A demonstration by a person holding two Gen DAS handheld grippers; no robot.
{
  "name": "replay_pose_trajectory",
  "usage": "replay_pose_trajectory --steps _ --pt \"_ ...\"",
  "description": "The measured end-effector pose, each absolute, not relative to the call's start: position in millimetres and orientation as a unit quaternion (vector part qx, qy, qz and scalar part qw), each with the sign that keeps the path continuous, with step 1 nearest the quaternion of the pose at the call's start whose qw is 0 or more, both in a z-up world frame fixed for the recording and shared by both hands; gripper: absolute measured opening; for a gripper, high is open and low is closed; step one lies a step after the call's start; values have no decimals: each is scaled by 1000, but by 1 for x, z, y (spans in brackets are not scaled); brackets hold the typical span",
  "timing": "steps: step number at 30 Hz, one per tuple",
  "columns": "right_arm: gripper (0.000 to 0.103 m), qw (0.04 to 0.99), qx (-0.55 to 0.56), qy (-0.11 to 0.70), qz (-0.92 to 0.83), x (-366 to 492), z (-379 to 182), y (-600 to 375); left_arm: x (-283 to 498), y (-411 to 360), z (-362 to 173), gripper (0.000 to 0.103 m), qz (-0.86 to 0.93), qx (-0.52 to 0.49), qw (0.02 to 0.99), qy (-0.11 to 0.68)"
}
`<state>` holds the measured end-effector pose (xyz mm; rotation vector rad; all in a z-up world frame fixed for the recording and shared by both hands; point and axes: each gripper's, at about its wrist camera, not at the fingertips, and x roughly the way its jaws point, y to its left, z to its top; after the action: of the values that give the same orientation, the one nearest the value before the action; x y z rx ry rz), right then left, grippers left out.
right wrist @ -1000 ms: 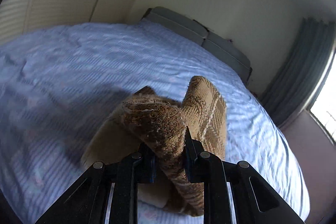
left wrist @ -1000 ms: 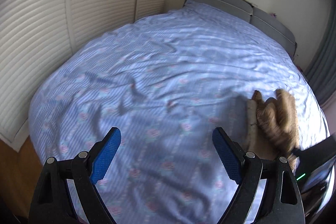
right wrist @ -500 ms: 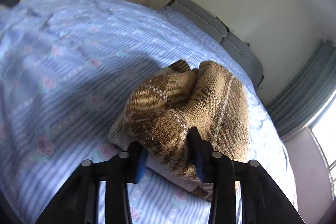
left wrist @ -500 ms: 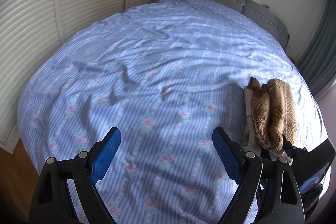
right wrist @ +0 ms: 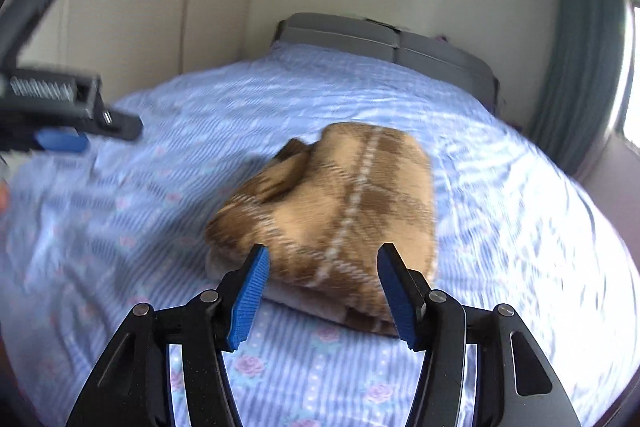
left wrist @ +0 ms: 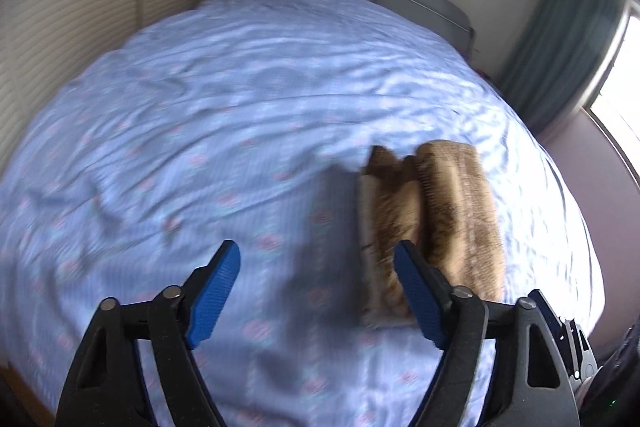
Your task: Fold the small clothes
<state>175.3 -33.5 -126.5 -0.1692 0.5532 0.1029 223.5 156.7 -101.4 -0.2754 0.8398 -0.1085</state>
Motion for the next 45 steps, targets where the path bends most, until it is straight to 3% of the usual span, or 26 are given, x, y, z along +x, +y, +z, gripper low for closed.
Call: replay_pose_trajectory --steps 7,15,26,31,35,44,45 --pt "57 966 1 258 6 200 -112 -81 303 108 -115 33 -147 -102 883 435" --pt "57 963 49 264 -6 228 -119 -110 371 82 -154 32 -182 -79 854 482" --pt "57 956 75 284 -17 240 -139 -122 380 105 -178 32 -218 -181 826 487" --pt "57 955 83 285 -25 241 -138 -131 379 119 -184 21 -241 -247 806 481" --pt "57 955 85 283 -30 240 -136 -135 376 131 -192 19 -249 -299 789 475" --pt "57 953 88 289 -26 241 -137 -136 378 121 -193 18 -241 -281 793 485" --pt "57 953 89 290 -26 241 -137 -136 379 120 -193 12 -240 -278 794 485"
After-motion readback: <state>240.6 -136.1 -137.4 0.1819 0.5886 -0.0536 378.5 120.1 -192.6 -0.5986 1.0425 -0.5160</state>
